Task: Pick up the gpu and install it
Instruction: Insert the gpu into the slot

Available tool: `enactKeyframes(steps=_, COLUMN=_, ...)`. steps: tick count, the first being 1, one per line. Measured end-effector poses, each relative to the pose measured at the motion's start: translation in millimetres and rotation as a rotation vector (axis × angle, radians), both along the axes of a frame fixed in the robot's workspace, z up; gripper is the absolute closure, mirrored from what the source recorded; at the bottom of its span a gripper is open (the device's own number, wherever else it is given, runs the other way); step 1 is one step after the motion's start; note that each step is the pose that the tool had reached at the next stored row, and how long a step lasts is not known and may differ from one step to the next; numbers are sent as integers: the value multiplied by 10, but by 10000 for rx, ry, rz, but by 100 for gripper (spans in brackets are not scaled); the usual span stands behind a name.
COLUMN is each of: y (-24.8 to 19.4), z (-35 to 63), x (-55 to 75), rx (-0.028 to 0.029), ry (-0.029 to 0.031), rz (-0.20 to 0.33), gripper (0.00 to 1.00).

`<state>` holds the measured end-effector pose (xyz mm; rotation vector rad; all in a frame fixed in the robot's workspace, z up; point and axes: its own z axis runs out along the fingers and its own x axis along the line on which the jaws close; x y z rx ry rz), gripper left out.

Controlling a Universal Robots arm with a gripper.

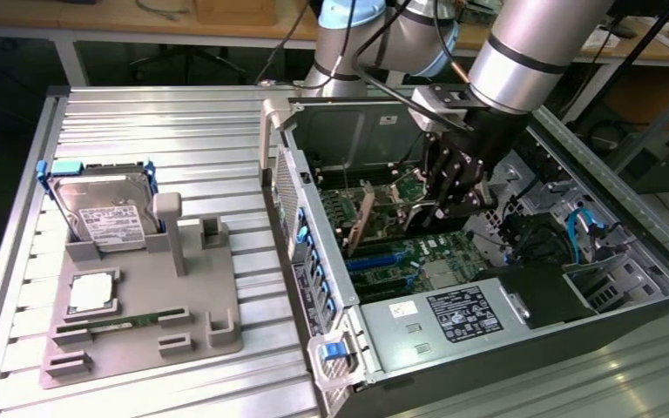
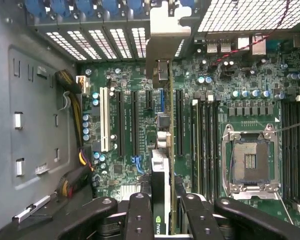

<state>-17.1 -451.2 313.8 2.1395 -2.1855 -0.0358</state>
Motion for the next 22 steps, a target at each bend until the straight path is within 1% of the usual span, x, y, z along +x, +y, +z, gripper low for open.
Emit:
enactKeyframes(steps=3, y=1, z=-5, x=0, rx=3, ry=-7, rz=64, gripper=73)
enactKeyframes(steps=5, y=0, z=-34, x=-5, rx=1, ry=-50, rz=228, gripper=73)
enactKeyframes(steps=8, y=2, z=-65, x=-29, rx=11, ry=-100, rz=230, gripper=73)
enactKeyframes(steps=18, y=49, z=-249, x=-235, rx=12, ry=-103, rz=227, gripper=73)
enactKeyframes(steps=22, y=49, z=-312, x=-338, rx=12, ry=-104, rz=226, gripper=73)
